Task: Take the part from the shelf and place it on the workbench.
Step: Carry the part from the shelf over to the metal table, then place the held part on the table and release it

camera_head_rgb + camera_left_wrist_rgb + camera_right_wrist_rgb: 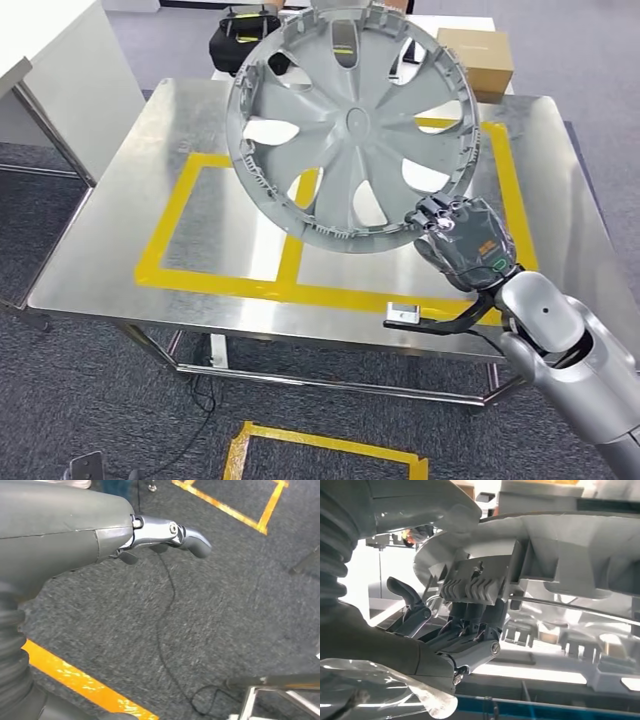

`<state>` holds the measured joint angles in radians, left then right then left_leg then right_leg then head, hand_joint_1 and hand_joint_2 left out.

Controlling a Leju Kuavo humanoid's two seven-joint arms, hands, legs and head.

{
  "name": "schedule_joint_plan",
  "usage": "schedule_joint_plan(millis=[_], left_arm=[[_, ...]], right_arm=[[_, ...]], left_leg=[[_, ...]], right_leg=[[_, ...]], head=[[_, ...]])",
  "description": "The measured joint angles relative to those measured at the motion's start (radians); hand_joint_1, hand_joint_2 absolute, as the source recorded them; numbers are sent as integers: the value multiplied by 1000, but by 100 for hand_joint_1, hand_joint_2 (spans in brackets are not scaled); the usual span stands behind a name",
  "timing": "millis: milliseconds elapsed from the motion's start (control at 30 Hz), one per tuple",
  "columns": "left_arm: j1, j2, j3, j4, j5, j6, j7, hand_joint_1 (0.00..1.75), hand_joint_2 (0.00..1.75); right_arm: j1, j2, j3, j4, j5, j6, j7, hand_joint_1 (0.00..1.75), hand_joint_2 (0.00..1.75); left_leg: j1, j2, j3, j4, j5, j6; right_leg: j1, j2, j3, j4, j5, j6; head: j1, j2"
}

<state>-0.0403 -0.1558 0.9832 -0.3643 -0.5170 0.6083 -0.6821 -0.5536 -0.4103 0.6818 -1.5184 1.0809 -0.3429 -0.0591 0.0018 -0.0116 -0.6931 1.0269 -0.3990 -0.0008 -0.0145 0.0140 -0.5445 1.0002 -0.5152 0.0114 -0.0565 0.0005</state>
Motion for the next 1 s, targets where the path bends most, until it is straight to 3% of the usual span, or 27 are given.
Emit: schedule_joint_plan(millis=[33, 100, 167, 267, 300, 333, 367, 433, 467, 533, 600, 667, 800, 833, 867, 933, 1000], left_arm=[[-1, 1, 0, 2, -2, -1, 0, 0, 175], [-3, 2, 0, 5, -8, -10, 0, 0, 175], [-7, 1, -1, 7, -14, -25, 0, 0, 175], [-9, 1, -4, 8, -20, -43, 0, 0, 175], [-8, 1, -4, 8, -22, -49, 0, 0, 175], [-8, 1, -4, 8, -23, -55, 0, 0, 175], [-7, 1, -5, 8, -24, -62, 0, 0, 175], [-7, 0, -7, 8, -26, -76, 0, 0, 175], [-7, 0, -7, 7, -27, -84, 0, 0, 175], [-5, 1, -8, 7, -30, -105, 0, 0, 175], [-2, 2, -10, 6, -31, -127, 0, 0, 175], [-1, 3, -13, 6, -34, -140, 0, 0, 175], [2, 3, -16, 5, -36, -153, 0, 0, 175], [3, 3, -16, 5, -36, -154, 0, 0, 175], [4, 3, -16, 5, -36, -154, 0, 0, 175], [4, 4, -16, 5, -38, -154, 0, 0, 175], [3, 5, -16, 5, -40, -148, 0, 0, 175]], right_arm=[[0, 0, 2, 3, -1, 5, 2, 175, 175], [-2, 0, 3, 7, -7, 24, 5, 175, 175], [-3, -1, 3, 12, -18, 50, 8, 175, 175], [-3, -6, 7, 25, -41, 103, 13, 175, 175], [-2, -8, 9, 30, -48, 120, 14, 175, 175], [-2, -11, 12, 36, -54, 135, 15, 175, 175], [-1, -13, 14, 42, -60, 149, 15, 175, 175], [-2, -18, 16, 52, -69, 172, 18, 175, 175], [-3, -19, 16, 57, -74, 183, 21, 175, 175], [-4, -23, 18, 68, -81, 200, 29, 175, 175], [-2, -26, 22, 81, -87, 213, 34, 175, 175], [0, -28, 28, 91, -92, 223, 39, 175, 175], [2, -34, 37, 107, -96, 266, 55, 0, 0], [2, -37, 39, 110, -97, 281, 60, 0, 0], [1, -39, 41, 112, -100, 293, 63, 0, 0], [-3, -42, 43, 114, -109, 308, 66, 0, 0], [-6, -45, 44, 114, -122, 308, 69, 0, 0]], left_leg=[[-3, 0, 0, -10, 19, 6], [-4, -1, 6, -13, 18, 17], [1, -1, 15, -23, 15, 27], [2, -2, 20, -26, 9, 38], [2, -2, 21, -25, 6, 39], [2, -2, 22, -24, 3, 39], [3, -2, 23, -20, -1, 38], [5, -4, 24, -10, -10, 31], [4, -6, 23, -2, -15, 26], [1, -8, 20, 6, -18, 16], [1, -8, 19, 6, -17, 7], [3, -5, 9, 36, -41, -2], [6, -2, -79, 263, -151, -14], [6, -2, -84, 285, -154, -13], [6, -2, -73, 271, -140, -11], [3, -2, -3, 147, -86, 1], [-1, -1, 60, 33, -59, 12]], right_leg=[[-1, 2, 2, -1, -6, 7], [-4, 2, 3, -6, -16, 21], [-3, -2, -15, 29, -44, 28], [0, -3, -124, 219, -118, 26], [0, -3, -160, 268, -124, 26], [0, -3, -180, 281, -109, 28], [-1, -4, -180, 257, -75, 32], [-4, -6, -135, 131, 5, 38], [-4, -6, -109, 73, 28, 39], [-2, -4, -83, 27, 35, 32], [-2, -3, -80, 25, 37, 21], [-5, -4, -75, 23, 40, 9], [-5, -8, -69, 22, 40, -4], [-4, -8, -68, 22, 40, -4], [-4, -7, -67, 22, 40, -4], [-3, -6, -63, 22, 39, -3], [1, -6, -62, 22, 38, 3]], head=[[0, 0], [0, 0], [3, 0], [9, 0], [9, 0], [9, 0], [9, 0], [10, 0], [10, 0], [10, 0], [10, 0], [9, 0], [7, 0], [6, 0], [6, 0], [6, 0], [7, 0]])
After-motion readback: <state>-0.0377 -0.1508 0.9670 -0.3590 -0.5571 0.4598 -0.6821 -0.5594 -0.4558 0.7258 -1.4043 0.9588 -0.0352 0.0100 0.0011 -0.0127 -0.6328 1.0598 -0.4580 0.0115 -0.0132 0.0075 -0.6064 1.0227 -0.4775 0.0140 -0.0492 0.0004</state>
